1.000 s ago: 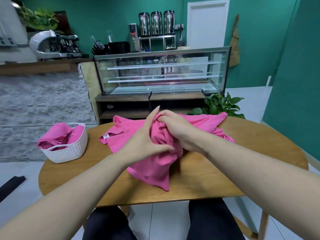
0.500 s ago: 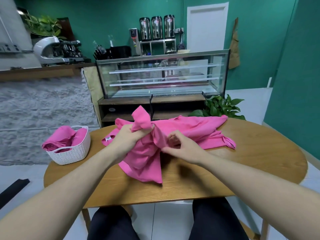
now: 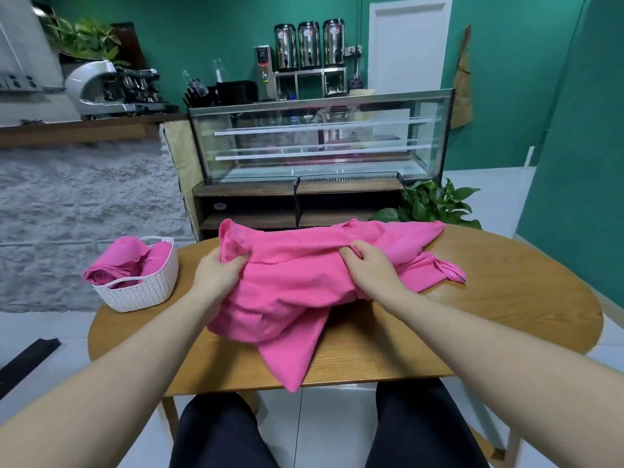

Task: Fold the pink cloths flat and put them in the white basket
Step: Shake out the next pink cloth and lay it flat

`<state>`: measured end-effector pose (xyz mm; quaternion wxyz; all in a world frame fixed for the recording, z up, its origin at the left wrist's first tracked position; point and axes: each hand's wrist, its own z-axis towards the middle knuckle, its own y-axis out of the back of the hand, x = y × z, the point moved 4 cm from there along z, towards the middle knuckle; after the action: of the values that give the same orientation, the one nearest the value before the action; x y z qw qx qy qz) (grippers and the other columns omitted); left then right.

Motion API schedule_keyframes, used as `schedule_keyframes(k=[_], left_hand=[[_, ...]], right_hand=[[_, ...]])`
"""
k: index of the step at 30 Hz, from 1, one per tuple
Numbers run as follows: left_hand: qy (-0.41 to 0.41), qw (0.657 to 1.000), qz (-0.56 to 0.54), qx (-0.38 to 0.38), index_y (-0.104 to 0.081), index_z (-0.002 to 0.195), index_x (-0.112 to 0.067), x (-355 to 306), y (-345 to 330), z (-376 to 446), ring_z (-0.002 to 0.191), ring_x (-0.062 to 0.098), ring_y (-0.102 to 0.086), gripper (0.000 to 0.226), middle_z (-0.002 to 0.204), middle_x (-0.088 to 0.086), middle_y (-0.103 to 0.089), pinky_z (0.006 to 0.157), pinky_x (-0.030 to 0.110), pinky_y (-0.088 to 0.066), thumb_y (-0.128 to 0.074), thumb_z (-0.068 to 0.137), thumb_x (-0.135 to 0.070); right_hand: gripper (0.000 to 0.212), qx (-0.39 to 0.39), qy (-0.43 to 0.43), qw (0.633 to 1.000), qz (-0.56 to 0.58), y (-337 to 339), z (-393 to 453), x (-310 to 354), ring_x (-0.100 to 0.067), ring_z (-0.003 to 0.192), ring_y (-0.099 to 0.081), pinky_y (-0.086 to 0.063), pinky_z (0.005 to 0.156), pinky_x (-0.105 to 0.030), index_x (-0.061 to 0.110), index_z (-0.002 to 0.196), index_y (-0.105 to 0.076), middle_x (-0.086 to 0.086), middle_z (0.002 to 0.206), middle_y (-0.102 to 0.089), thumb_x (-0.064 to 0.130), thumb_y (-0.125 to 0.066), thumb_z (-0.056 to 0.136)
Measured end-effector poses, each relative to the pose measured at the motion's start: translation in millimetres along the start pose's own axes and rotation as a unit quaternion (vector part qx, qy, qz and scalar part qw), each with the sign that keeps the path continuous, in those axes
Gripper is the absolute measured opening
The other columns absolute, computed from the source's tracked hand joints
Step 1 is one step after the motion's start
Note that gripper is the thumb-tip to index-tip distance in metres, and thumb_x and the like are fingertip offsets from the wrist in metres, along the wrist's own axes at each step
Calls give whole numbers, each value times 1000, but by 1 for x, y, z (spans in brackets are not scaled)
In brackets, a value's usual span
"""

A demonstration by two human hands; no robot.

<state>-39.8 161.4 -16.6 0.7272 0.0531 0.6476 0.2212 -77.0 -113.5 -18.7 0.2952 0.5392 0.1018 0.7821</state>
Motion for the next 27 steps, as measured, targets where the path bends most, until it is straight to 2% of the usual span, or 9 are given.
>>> schedule_keyframes(k=[4,8,10,12,15,18,20,25,27], left_hand=[[-206,971,105,-64,-41,142,-28,-23,-5,-17,132,15,-46,85,142,-6,-48,113,40,-33,-73,70,-60],[-363,881,248,173,-5,156,-39,-53,-55,-63,134,-4,-31,121,144,-18,-40,123,41,-6,-78,63,-66],[-334,886,258,192,-6,157,-37,-54,-70,-68,113,8,-53,106,128,-7,-60,110,32,-30,-77,78,-35],[-322,913,204,145,-36,151,-26,-58,-68,-60,110,22,-62,72,122,3,-68,90,25,-41,-62,86,-11],[-324,927,137,130,-64,125,-23,-63,-61,-56,115,10,-60,49,120,-10,-69,95,19,-41,-46,80,-12],[-336,924,49,175,-62,105,-37,-69,-54,-68,103,-11,-58,44,102,-31,-67,89,9,-39,-43,80,-7],[-356,918,5,176,-62,100,-30,-71,-49,-71,97,-8,-58,35,98,-26,-67,86,11,-41,-43,84,-5],[-373,922,-4,102,-59,93,-1,-64,-33,-56,88,18,-56,23,92,9,-62,79,19,-41,-43,78,-4],[-344,935,3,79,-59,86,-12,-57,-27,-46,81,9,-54,12,86,-2,-61,74,18,-40,-49,82,-6]], right_hand=[[43,124,17,985,-115,-5,5,23,-19,70,-51,-38,66,-36,7,70,-53,-7,71,-60,41,-52,98],[48,183,28,976,-115,-6,-1,48,-12,64,-49,-35,57,-25,19,62,-49,6,64,-54,42,-42,104],[46,186,53,974,-118,-7,-4,54,-9,60,-44,-33,61,-33,21,63,-40,6,63,-47,45,-46,101],[46,158,99,974,-125,-2,-7,52,-13,66,-48,-36,65,-37,20,71,-41,4,67,-50,60,-55,90],[56,160,141,956,-202,16,-9,35,-18,71,-56,-43,65,-36,21,88,-47,5,73,-58,73,-63,74],[29,140,132,928,-321,26,-5,5,-31,81,-61,-44,66,-38,21,81,-44,-5,80,-63,36,-68,83],[20,63,74,949,-300,33,0,-11,-34,81,-60,-42,65,-37,20,75,-41,-7,79,-61,12,-59,79],[27,-13,-73,981,-177,54,11,-41,-29,69,-42,-21,53,-37,17,68,-28,-5,68,-40,-4,-46,70],[24,-57,-100,987,-111,66,11,-48,-29,70,-41,-23,57,-38,16,75,-32,-6,68,-40,-4,-45,74]])
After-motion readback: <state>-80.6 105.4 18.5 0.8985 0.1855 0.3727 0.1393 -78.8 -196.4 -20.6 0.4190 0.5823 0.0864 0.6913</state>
